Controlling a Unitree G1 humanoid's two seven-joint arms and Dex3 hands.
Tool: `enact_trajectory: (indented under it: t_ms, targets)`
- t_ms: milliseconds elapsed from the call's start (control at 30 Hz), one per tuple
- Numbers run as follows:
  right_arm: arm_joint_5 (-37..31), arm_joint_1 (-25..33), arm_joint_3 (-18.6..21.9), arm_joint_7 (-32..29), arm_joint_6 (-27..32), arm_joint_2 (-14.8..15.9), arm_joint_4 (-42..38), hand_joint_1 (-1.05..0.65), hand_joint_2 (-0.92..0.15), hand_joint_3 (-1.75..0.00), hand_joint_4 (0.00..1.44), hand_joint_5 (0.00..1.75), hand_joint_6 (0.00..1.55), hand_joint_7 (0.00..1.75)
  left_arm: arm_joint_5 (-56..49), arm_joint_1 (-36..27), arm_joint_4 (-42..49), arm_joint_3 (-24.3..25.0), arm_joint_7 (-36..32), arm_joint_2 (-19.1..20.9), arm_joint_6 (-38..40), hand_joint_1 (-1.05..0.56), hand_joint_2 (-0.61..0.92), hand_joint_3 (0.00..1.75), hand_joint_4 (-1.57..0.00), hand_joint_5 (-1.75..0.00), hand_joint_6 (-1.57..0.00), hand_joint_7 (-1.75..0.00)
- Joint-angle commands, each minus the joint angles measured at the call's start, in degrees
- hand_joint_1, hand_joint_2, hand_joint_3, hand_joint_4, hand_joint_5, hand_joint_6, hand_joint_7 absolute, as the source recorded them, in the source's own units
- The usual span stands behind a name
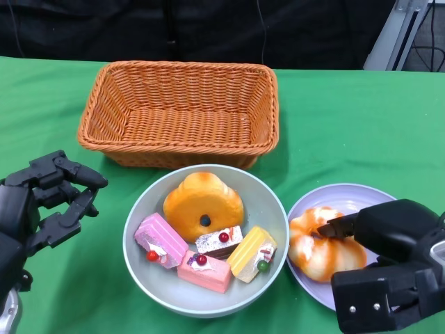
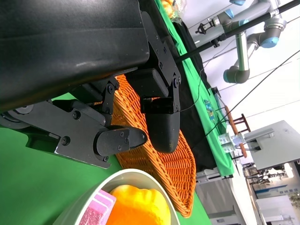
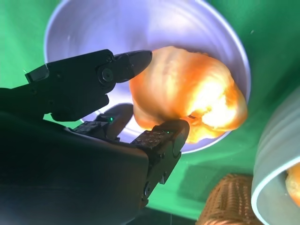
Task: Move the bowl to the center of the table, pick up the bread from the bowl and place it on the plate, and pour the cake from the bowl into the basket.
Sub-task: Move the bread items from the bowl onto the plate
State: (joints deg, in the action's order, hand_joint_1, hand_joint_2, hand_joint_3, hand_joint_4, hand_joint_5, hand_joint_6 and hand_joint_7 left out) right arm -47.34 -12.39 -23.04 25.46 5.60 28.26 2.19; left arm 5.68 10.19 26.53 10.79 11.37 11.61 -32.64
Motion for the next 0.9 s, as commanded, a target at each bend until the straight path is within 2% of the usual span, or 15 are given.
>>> enact_trajectory:
  t_ms: [33,167,300,500,900]
  targets:
    - [1.03,0.08,1.11,4.28,1.70,1.96,2.53,-0.36,-0.90,0.00,0.34,0.00,0.45,0.00,0.38,-0.39,-0.53,0.37,0.20,0.93,0.15,-0.09,0.81,0.54,-0.79,-1.48,-0.84,-1.03]
    - [3.26,-0.58,2.16,9.54,3.22,3.12,5.15,-0.38,-0.91,-0.01,0.30,0.00,0.43,0.00,0.39,-0.19,0.10,0.28,0.34,0.90,-0.25,-0.09,0.80,0.54,-0.79,-1.49,-0.83,-1.05]
    - [5.97,-0.16,4.50,11.55,4.84,3.00,8.14,-0.36,-0.90,0.00,0.30,0.00,0.44,0.01,0.18,-0.05,0.31,0.23,0.10,0.86,-0.31,-0.09,0.80,0.54,-0.79,-1.49,-0.83,-1.05]
    - [9.34,0.00,7.43,15.07,8.37,3.23,13.07,-0.37,-0.90,0.00,0.22,0.00,0.40,0.00,-0.02,0.27,0.85,0.19,0.05,0.93,-0.50,-0.10,0.80,0.53,-0.79,-1.49,-0.82,-1.05]
    - [11.99,0.91,9.38,16.13,10.93,4.73,17.20,-0.42,-0.92,0.00,0.25,0.02,0.40,0.01,0.11,0.20,1.00,0.16,-0.01,0.62,-0.79,-0.09,0.79,0.55,-0.79,-1.48,-0.83,-1.05]
